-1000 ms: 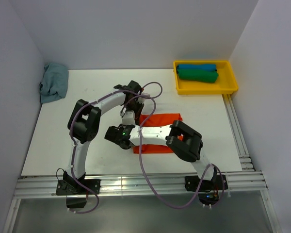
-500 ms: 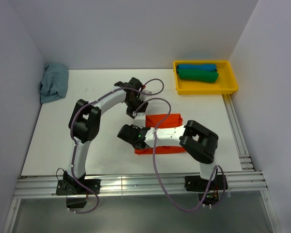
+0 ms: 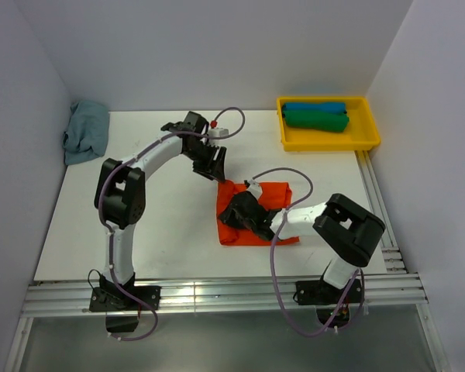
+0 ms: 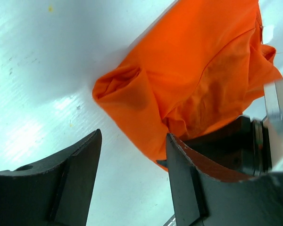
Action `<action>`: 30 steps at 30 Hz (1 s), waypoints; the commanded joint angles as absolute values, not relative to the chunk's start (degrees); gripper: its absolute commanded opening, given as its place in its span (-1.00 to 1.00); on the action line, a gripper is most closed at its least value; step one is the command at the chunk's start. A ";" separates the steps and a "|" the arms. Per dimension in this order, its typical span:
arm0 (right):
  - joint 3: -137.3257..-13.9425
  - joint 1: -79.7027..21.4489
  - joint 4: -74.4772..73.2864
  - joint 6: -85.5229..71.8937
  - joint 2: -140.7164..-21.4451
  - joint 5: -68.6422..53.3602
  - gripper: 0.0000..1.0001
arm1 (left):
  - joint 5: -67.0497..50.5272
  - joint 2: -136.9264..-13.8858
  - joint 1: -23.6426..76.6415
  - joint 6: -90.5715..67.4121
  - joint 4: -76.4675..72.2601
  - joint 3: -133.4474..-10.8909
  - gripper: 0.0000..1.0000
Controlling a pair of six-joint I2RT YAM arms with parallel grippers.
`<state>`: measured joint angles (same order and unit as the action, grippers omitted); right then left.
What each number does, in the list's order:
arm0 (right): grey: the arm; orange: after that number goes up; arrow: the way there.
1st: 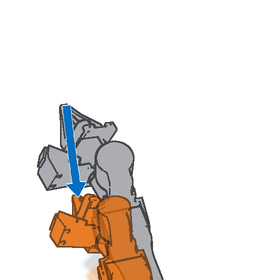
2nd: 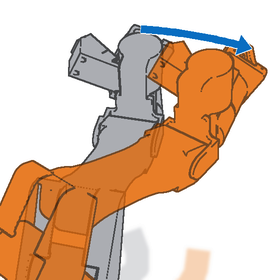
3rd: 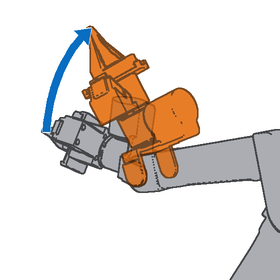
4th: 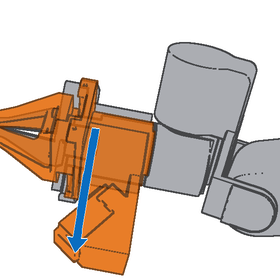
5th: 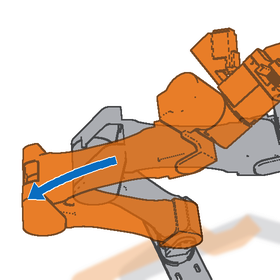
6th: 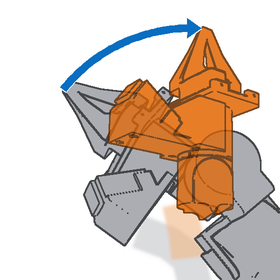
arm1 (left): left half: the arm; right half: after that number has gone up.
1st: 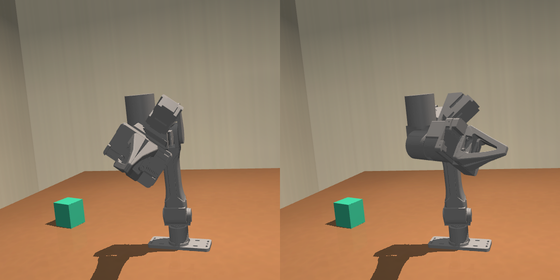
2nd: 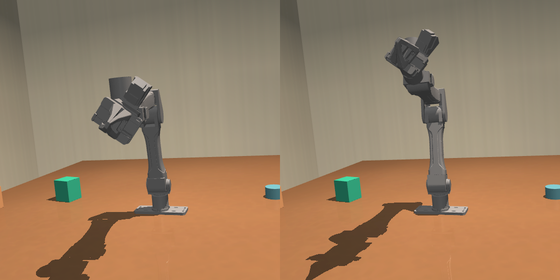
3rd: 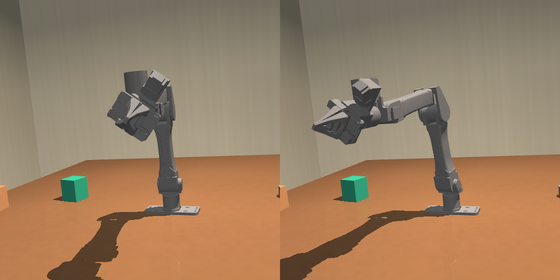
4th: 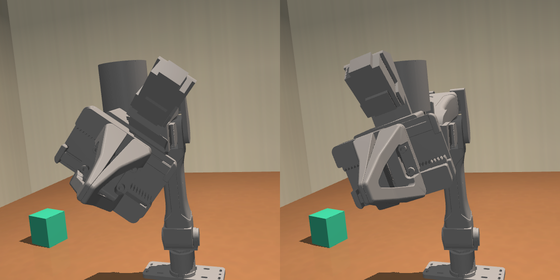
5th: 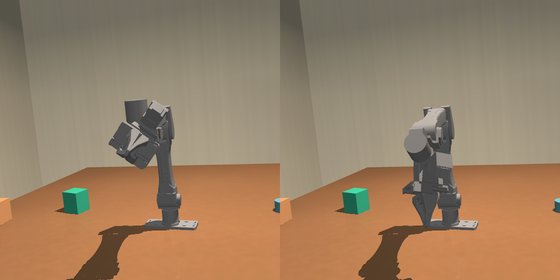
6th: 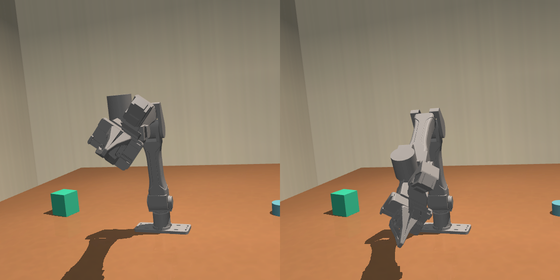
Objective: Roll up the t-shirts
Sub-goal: Roll the tshirt
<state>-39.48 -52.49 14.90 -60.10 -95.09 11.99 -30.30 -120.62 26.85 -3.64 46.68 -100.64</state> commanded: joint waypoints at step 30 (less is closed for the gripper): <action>-25.57 -46.05 43.63 -71.91 -100.12 -5.90 -0.08 | -26.73 -118.65 29.26 -7.56 34.79 -88.06 -0.99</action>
<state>-23.24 -45.41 57.78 -77.32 -104.16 -7.35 -32.51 -118.89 28.08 -8.12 32.23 -84.27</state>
